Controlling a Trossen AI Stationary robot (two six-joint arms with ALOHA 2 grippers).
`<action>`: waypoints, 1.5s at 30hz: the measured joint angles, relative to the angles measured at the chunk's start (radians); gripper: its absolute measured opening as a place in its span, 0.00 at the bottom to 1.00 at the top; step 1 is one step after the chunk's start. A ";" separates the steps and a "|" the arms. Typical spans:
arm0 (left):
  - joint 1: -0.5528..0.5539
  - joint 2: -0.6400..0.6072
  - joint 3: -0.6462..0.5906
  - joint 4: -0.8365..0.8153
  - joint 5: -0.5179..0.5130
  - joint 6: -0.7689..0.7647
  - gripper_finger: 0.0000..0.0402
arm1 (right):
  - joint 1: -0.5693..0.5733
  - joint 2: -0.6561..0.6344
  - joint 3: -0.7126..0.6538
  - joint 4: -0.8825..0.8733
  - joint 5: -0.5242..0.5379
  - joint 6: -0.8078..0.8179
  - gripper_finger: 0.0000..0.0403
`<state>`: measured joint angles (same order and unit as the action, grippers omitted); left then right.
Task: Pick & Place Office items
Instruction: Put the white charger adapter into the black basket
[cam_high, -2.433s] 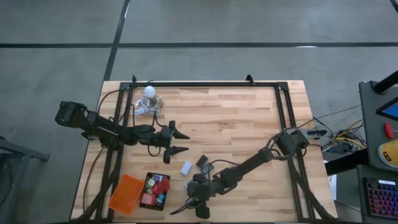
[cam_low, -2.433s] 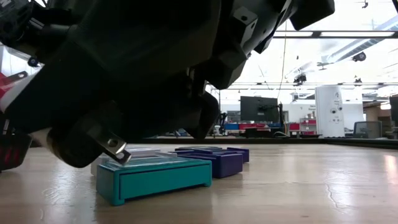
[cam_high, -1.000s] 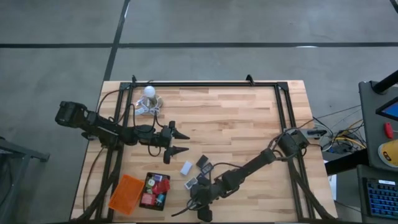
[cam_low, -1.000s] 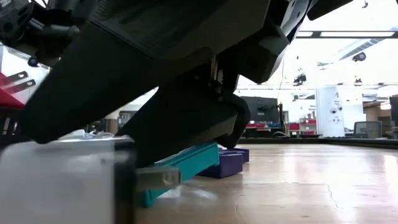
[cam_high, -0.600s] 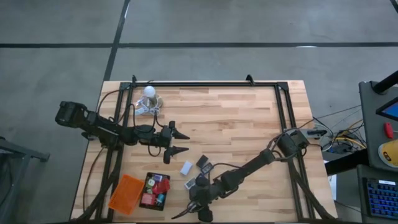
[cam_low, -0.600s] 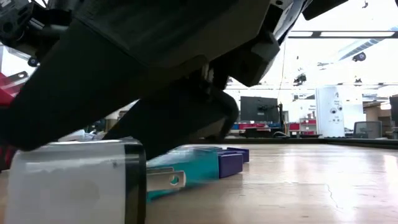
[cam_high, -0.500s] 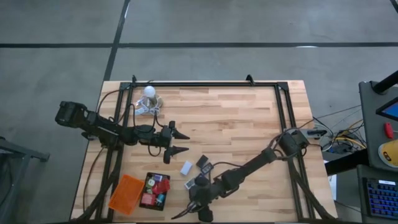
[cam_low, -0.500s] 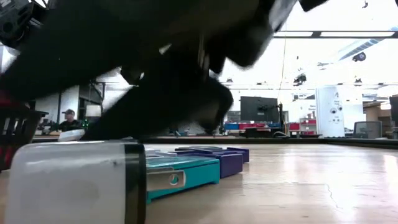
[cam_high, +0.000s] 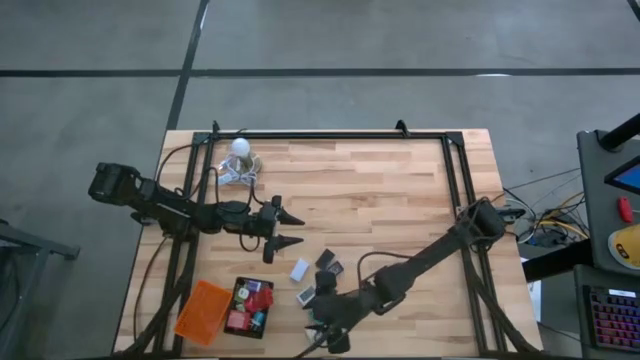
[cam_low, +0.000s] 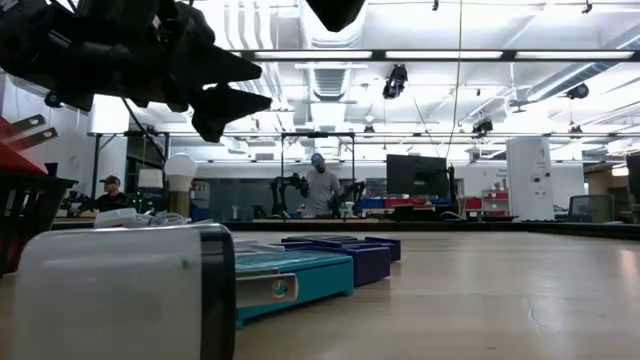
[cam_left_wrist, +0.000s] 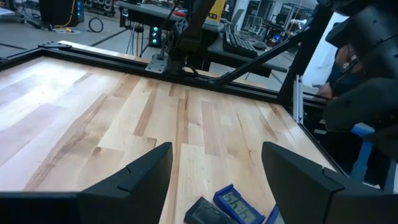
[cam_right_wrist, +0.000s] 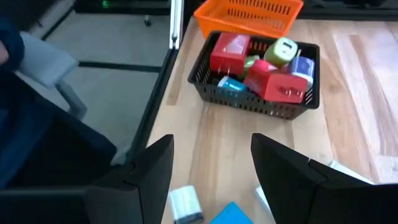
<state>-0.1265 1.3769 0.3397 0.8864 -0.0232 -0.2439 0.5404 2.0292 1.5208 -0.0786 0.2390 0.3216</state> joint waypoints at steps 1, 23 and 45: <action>0.000 0.000 0.000 0.000 0.000 -0.002 0.63 | 0.000 -0.001 -0.001 -0.002 -0.001 -0.012 0.52; -0.029 0.001 0.001 0.026 0.000 -0.018 0.63 | -0.024 -0.453 -0.770 0.658 0.164 -0.107 0.52; -0.154 0.002 0.051 -0.109 0.048 0.170 0.63 | -0.024 -1.146 -1.422 0.822 0.524 0.072 0.52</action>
<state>-0.2806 1.3788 0.3908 0.7772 0.0250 -0.0737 0.5163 0.8833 0.0992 0.7431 0.7629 0.3939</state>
